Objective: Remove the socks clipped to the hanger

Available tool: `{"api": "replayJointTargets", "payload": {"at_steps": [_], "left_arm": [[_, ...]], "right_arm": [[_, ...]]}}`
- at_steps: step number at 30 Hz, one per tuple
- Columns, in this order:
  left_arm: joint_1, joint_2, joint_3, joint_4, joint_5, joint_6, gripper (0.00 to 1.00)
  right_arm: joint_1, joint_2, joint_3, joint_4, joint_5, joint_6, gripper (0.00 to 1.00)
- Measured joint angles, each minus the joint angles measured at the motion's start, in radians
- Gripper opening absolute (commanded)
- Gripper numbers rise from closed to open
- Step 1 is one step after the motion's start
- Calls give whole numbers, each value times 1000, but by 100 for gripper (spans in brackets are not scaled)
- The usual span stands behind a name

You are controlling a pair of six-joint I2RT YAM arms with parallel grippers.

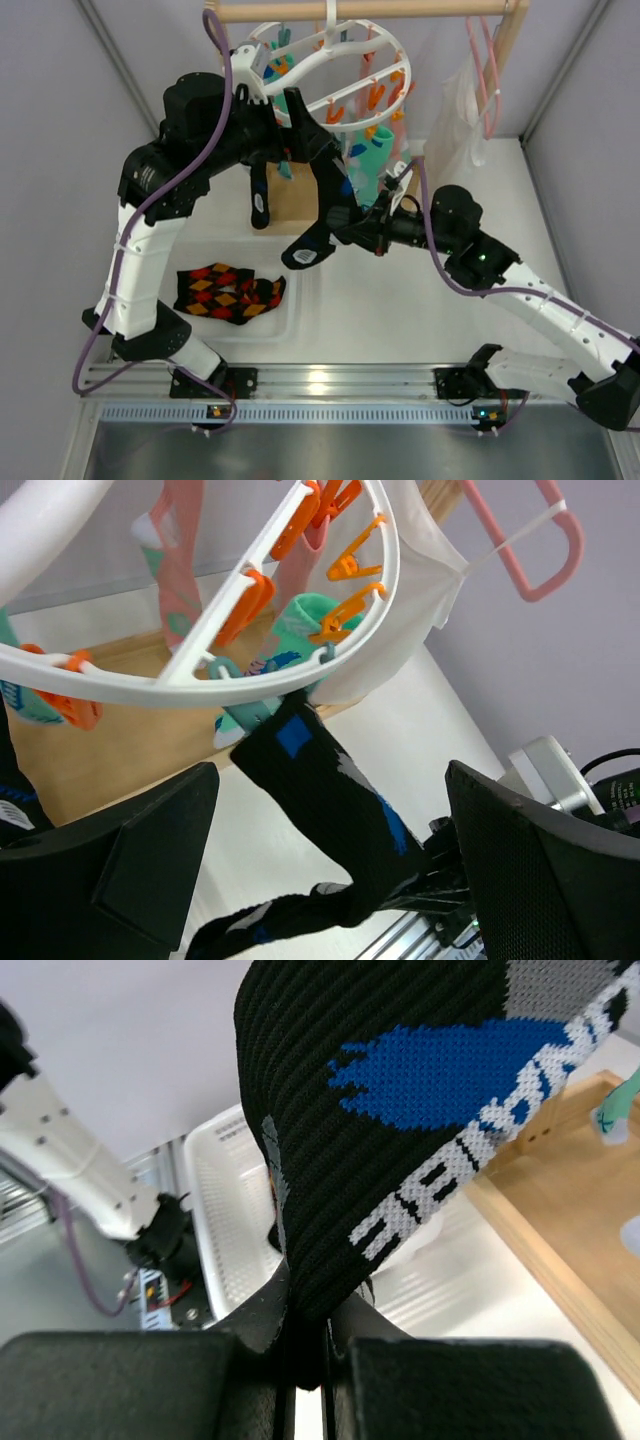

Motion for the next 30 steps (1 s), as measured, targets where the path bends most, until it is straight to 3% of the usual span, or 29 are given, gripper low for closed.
{"api": "replayJointTargets", "payload": {"at_steps": [5, 17, 23, 30], "left_arm": [[75, -12, -83, 69, 80, -71, 99], [95, -165, -566, 401, 192, -242, 96], [95, -251, -774, 628, 211, -338, 93], [87, -235, -827, 823, 219, -426, 91]], "right_arm": [[-140, -45, 2, -43, -253, 38, 0], [-354, -47, 84, -129, -662, 108, 0], [-394, -48, 133, -176, -774, 123, 0], [-396, -61, 124, -251, -799, 75, 0]]}}
